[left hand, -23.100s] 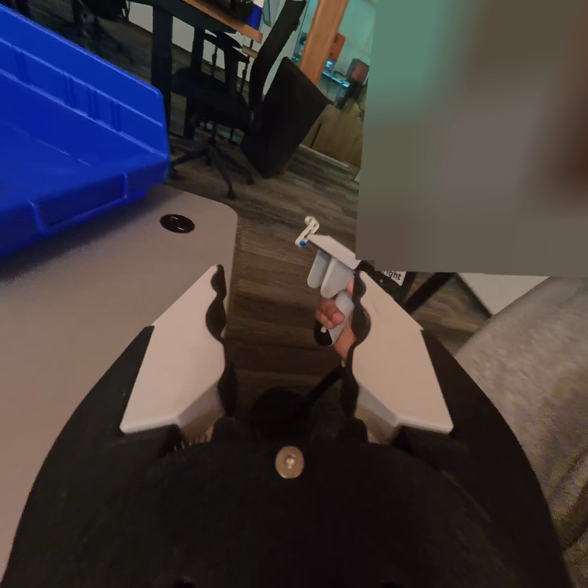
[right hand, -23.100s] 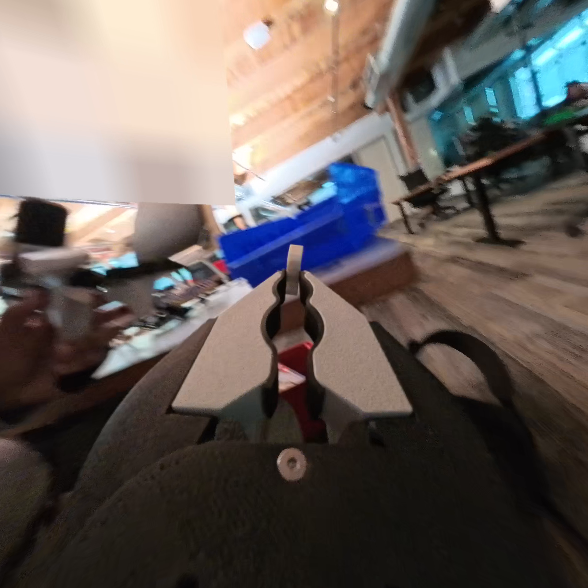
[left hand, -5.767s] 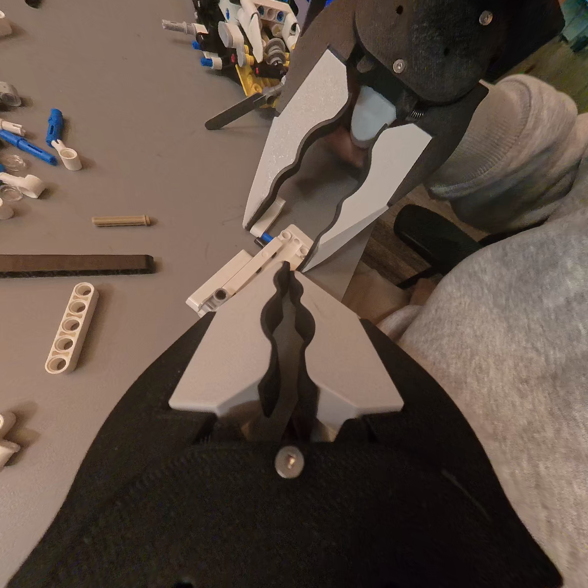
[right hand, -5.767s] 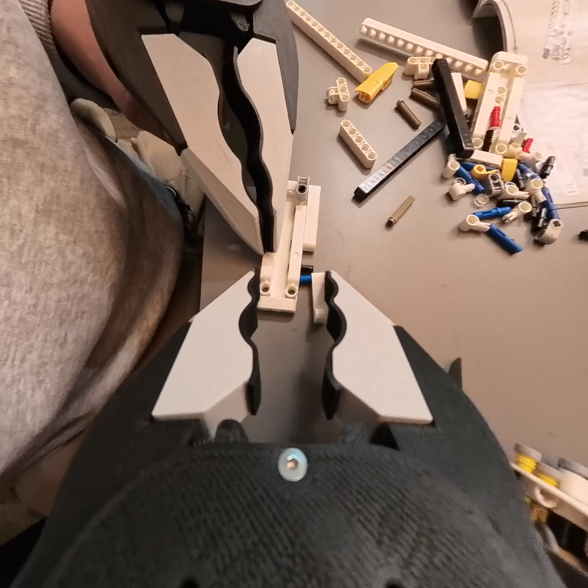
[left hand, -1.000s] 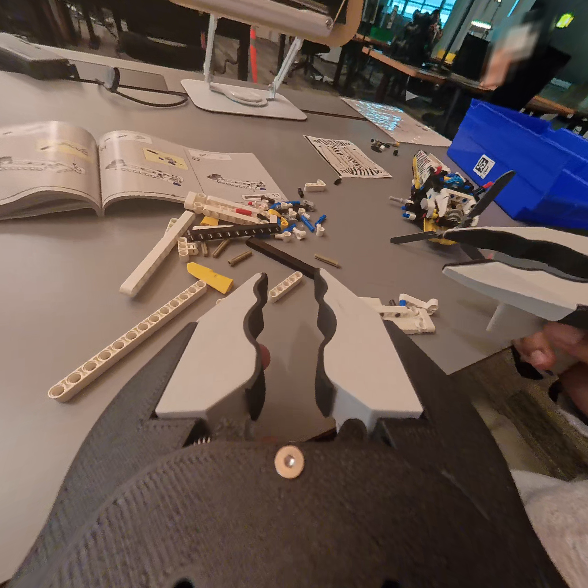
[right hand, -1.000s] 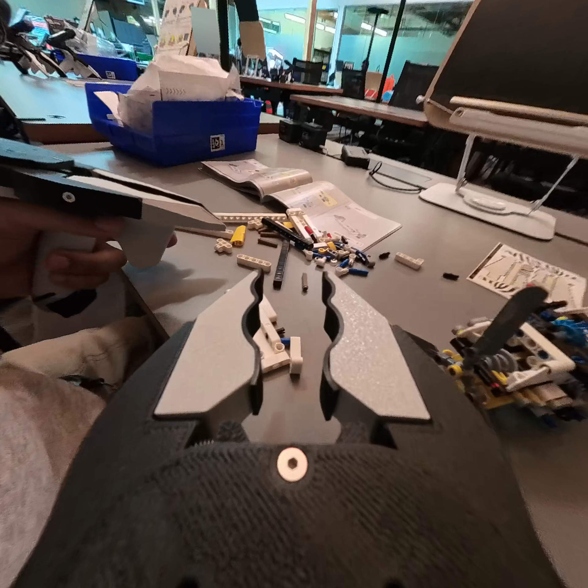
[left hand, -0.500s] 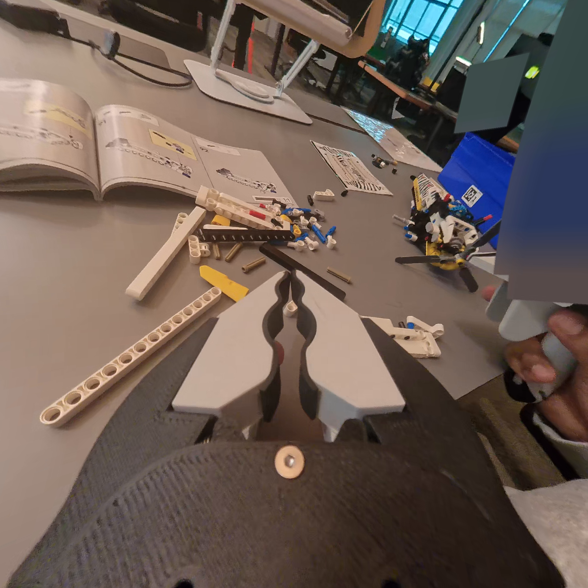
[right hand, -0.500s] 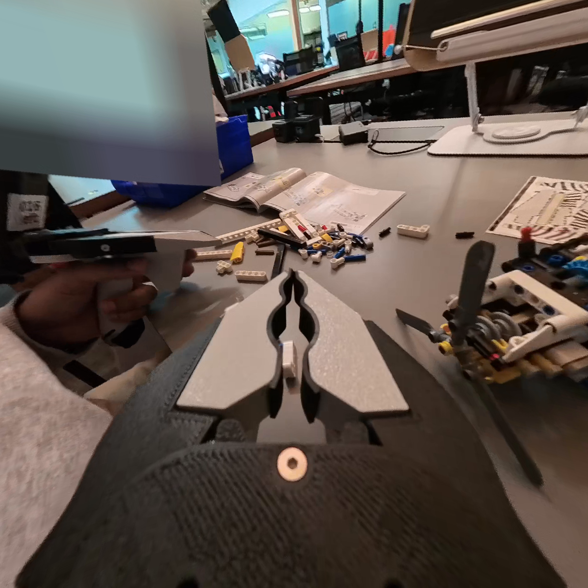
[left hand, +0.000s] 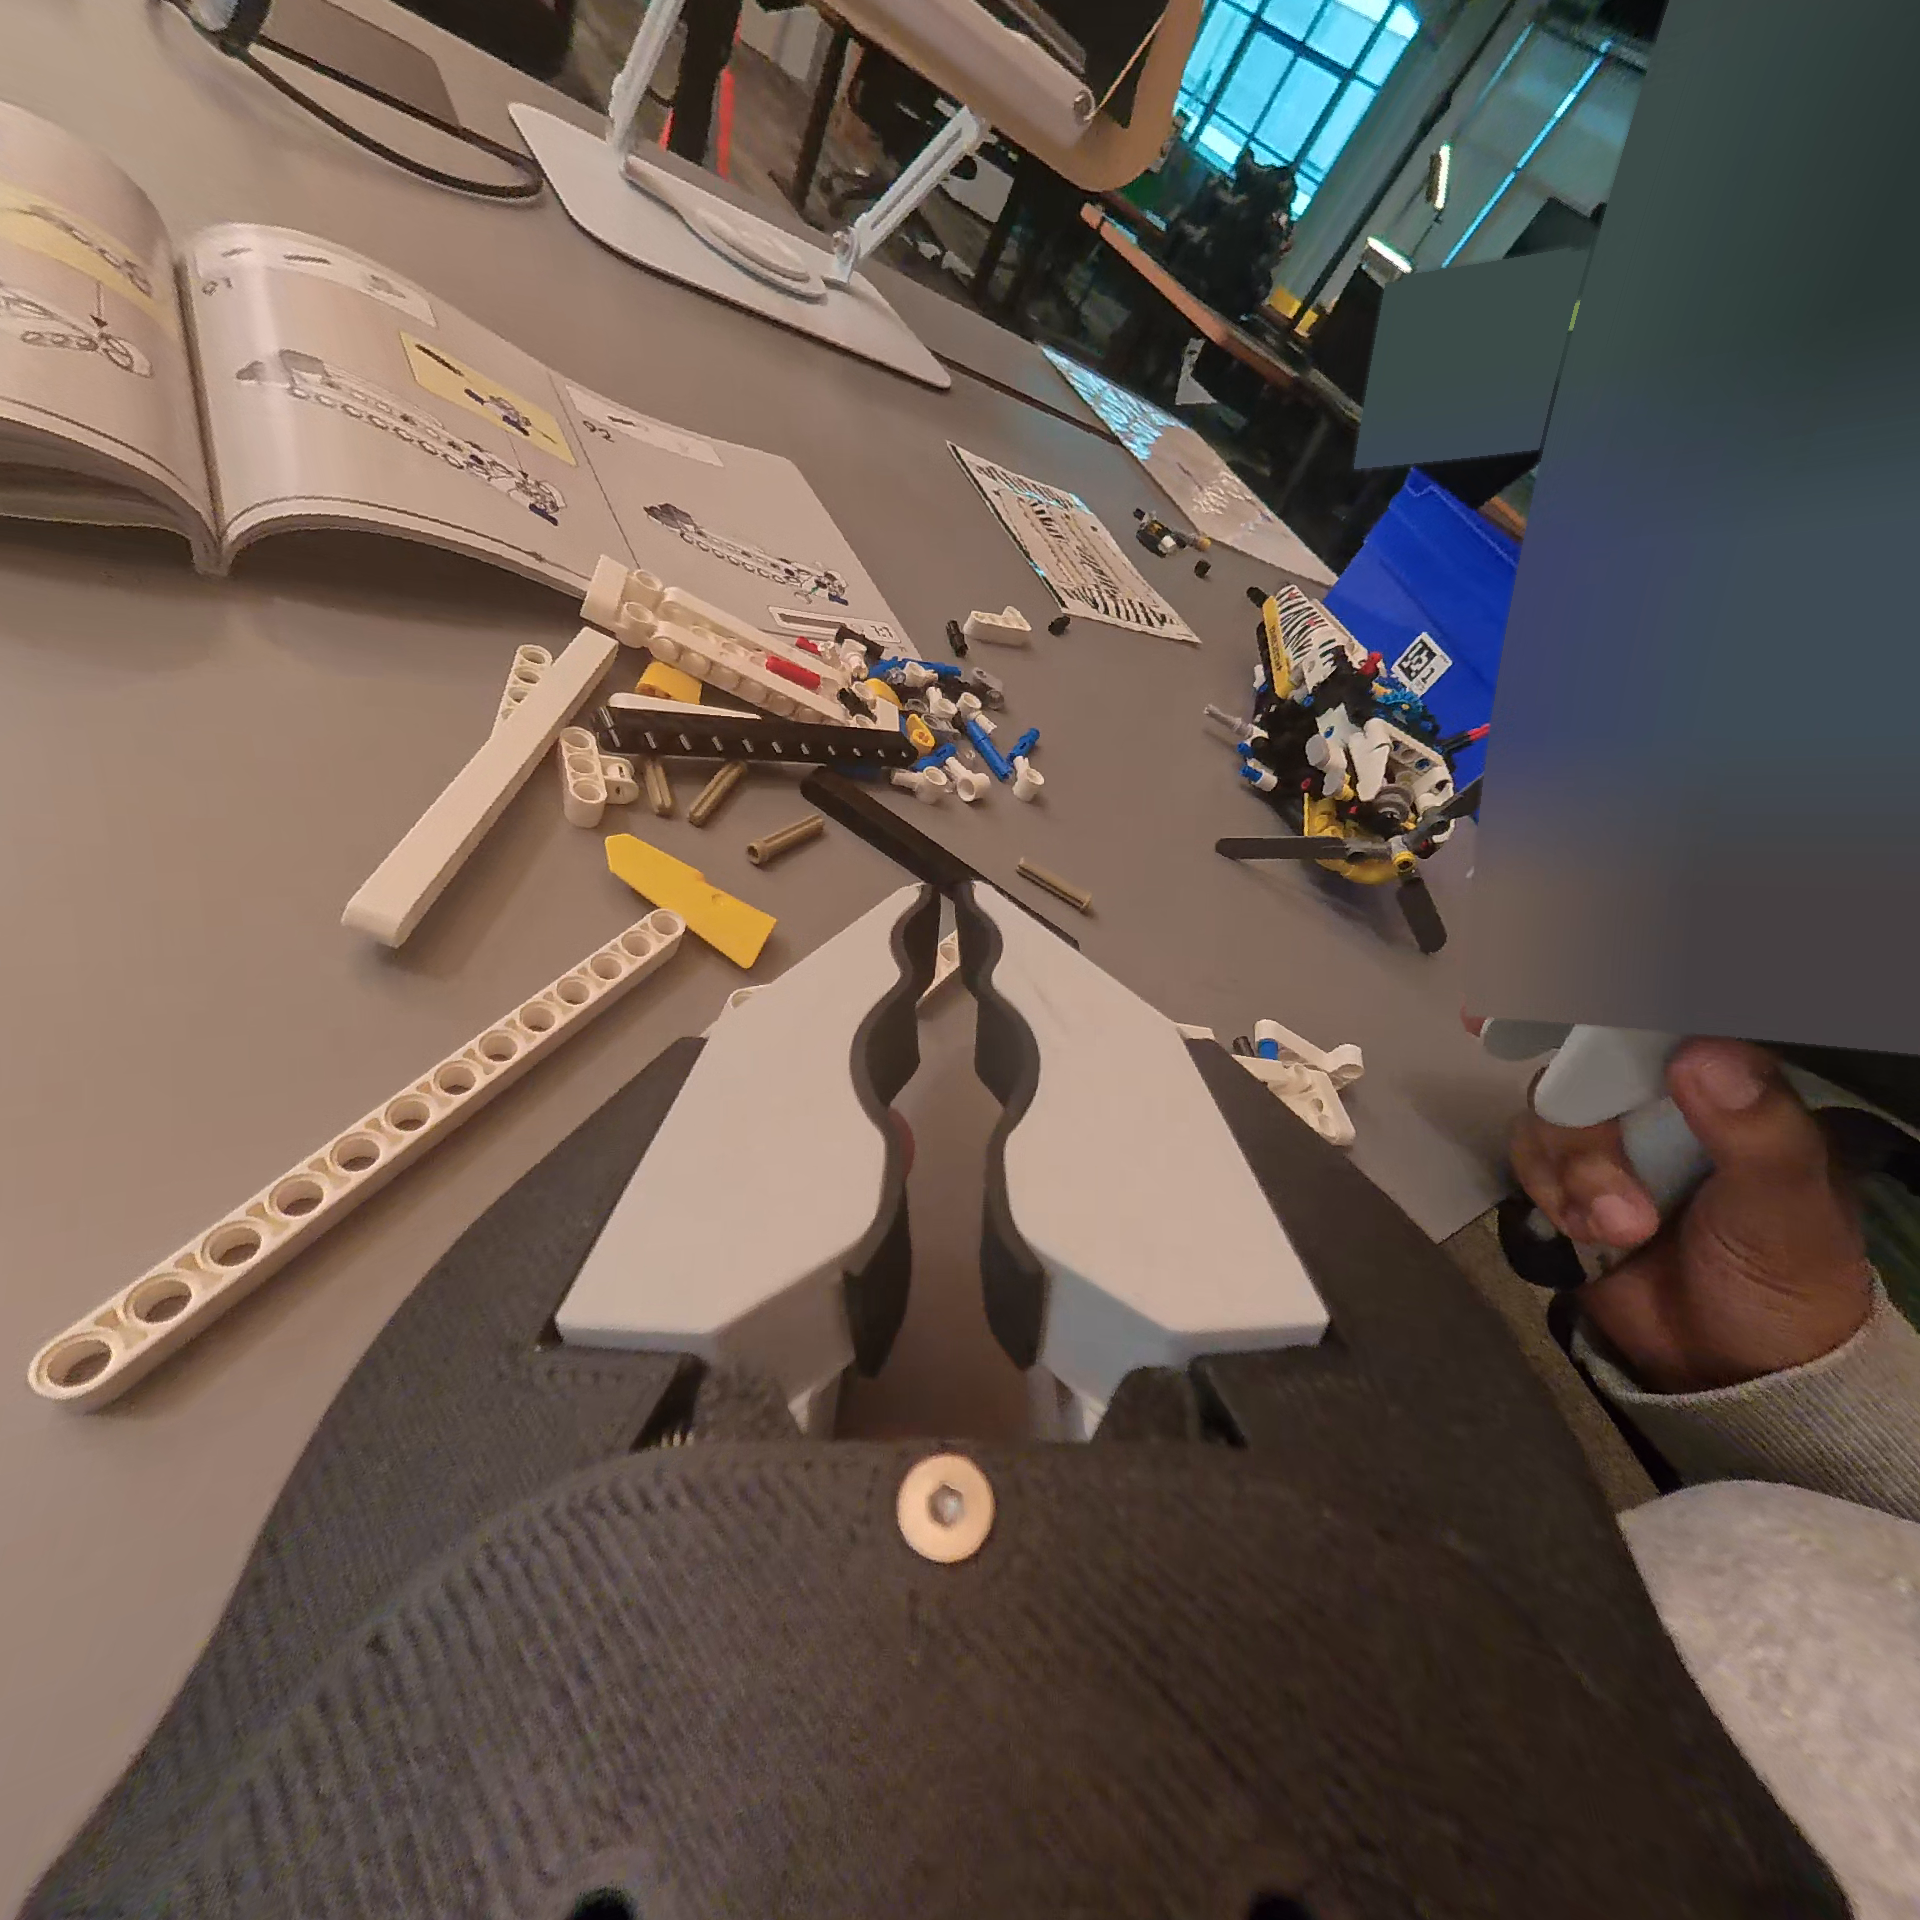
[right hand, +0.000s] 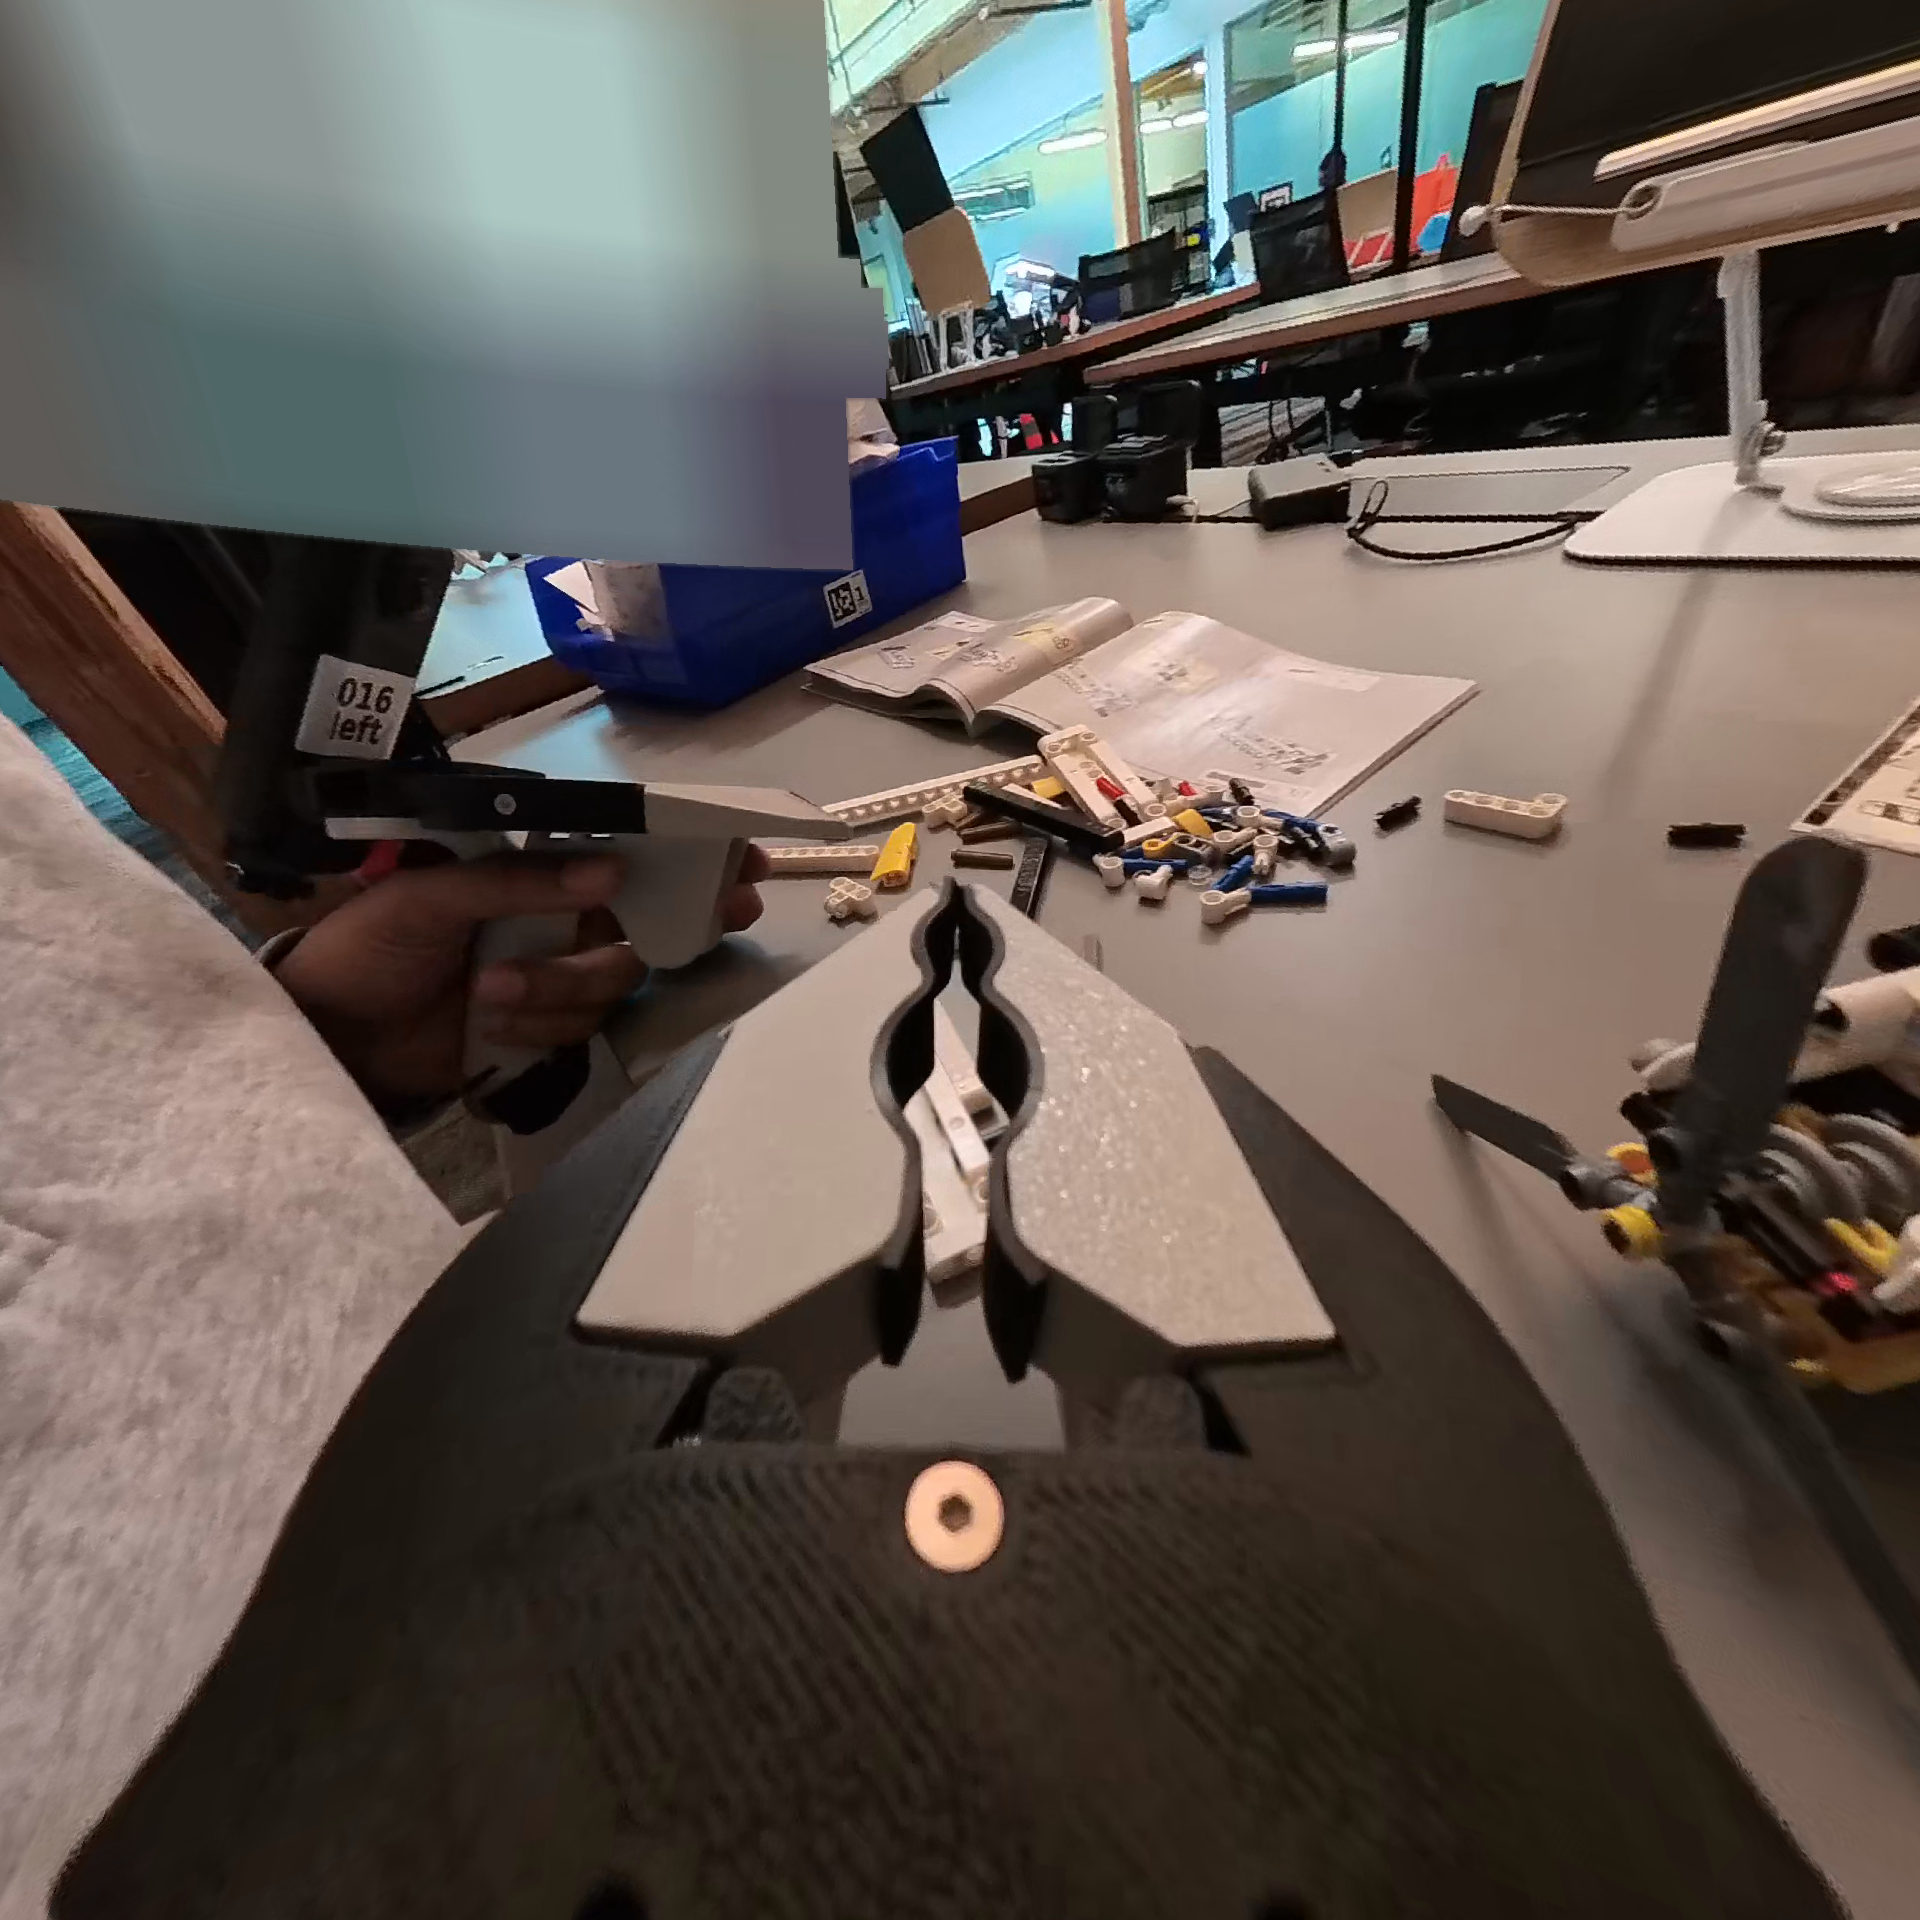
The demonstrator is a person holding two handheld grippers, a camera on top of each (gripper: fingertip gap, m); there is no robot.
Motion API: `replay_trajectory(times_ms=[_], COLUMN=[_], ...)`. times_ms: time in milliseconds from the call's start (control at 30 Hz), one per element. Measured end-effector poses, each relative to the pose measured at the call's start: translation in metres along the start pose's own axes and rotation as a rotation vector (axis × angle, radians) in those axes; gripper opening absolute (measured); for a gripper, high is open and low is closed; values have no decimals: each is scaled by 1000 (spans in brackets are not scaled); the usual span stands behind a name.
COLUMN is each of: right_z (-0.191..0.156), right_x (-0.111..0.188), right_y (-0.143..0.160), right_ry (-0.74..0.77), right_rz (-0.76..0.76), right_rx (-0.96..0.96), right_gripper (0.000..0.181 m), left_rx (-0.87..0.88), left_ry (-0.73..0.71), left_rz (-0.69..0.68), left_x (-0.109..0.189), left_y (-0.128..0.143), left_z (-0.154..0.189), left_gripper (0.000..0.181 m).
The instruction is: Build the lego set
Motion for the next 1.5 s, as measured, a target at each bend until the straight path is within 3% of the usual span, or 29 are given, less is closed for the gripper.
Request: replay_trajectory(times_ms=[200,467,1500], right_z=[-1,-15,-17], right_x=[1,-15,-13], right_y=[0,16,16], right_ry=[-39,18,11], right_rz=[8,-157,-132], right_rx=[1,195,215], right_gripper=[0,0,0], left_rx=[-2,9,5], left_ry=[16,27,54], left_rz=[16,20,13], left_x=[1,2,2], left_y=[0,0,0], left_z=[0,-1,0], left_gripper=[0,1,4])
Point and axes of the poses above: each gripper's, where its closed fingertips meet, x back along the fingers, y out of its underside, z = x × y across the jaws, the point moved 8 cm from there along x, back along the fingers, and after that the axes turned 3 degrees about -z, right-handed, at the moved point
